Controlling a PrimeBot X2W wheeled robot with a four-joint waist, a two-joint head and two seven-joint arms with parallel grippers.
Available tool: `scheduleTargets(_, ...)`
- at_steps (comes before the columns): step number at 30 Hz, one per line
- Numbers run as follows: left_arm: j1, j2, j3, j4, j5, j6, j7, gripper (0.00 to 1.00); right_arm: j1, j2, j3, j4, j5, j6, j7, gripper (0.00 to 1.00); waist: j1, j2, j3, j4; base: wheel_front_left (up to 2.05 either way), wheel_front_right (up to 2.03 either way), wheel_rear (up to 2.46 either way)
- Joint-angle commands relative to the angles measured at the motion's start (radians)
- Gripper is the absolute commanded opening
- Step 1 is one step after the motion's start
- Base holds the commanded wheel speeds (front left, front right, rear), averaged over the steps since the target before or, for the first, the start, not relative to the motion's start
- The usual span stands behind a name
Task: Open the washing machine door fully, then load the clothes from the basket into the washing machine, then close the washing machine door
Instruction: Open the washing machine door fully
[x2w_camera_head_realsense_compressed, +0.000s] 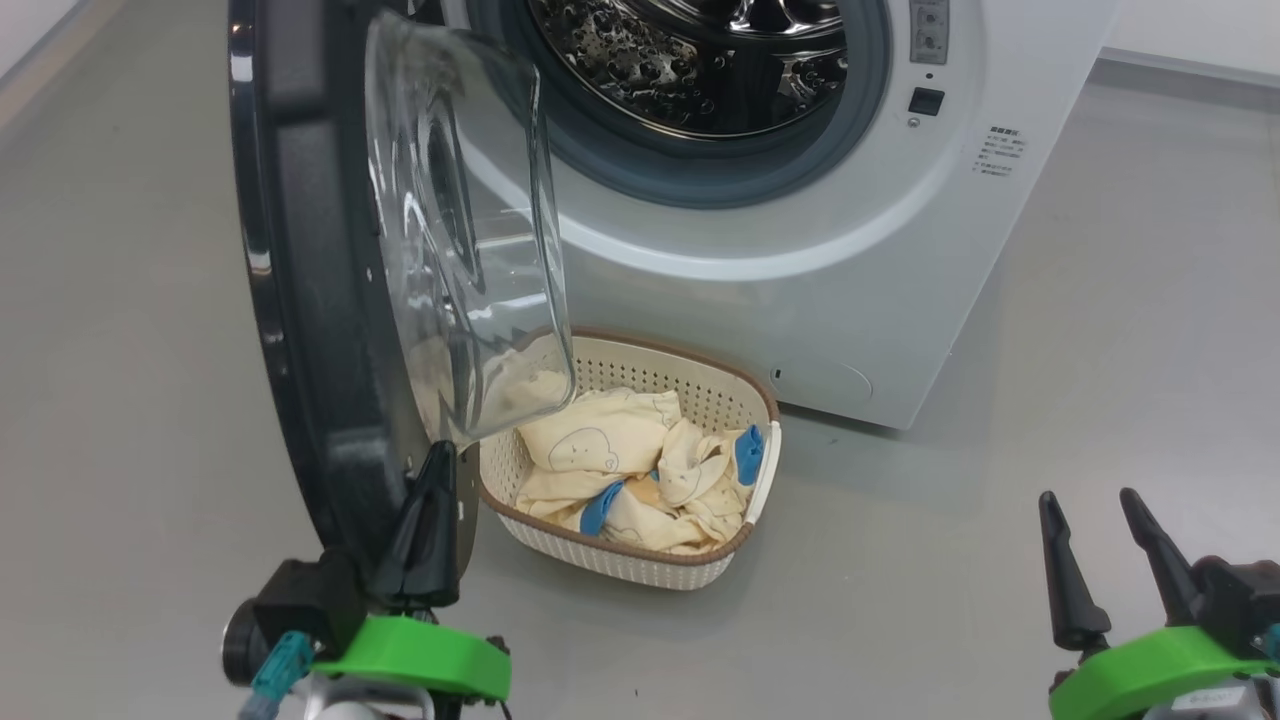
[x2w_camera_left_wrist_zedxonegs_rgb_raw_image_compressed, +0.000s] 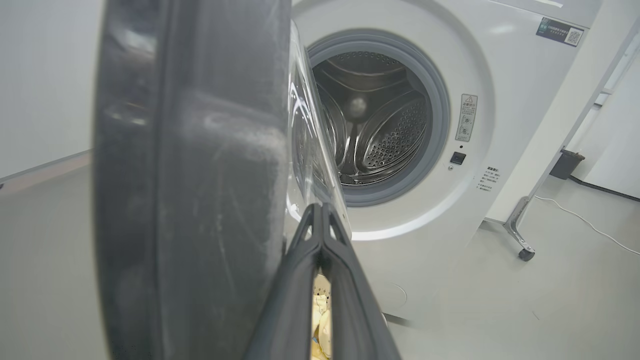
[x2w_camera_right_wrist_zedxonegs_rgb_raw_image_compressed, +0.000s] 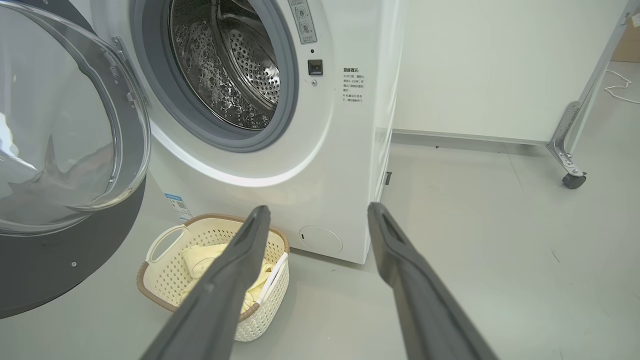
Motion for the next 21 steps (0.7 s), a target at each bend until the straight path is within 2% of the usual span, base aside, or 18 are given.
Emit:
scheduleTargets(1, -0.014, 0.035, 0.058, -0.035, 0.004, 0.067, -0.006, 0.0, -0.047, -0.013, 0.023, -0.04, -0.01, 0.0, 0.003, 1.0, 0.0, 0.0, -0.001, 0.003, 0.0, 0.0, 0.0)
scheduleTargets(12, 0.051, 0.132, 0.159, -0.056, -0.005, 0.125, 0.004, 0.0, -0.041, -0.013, 0.037, -0.05, -0.017, 0.0, 0.005, 1.0, 0.0, 0.0, -0.009, -0.002, 0.0, 0.0, 0.0)
scheduleTargets(21, 0.05, 0.196, 0.244, -0.018, -0.033, 0.141, 0.011, 0.0, -0.044, -0.013, 0.039, -0.052, -0.01, 0.0, 0.0, 1.0, 0.0, 0.0, -0.008, -0.024, 0.0, 0.0, 0.0)
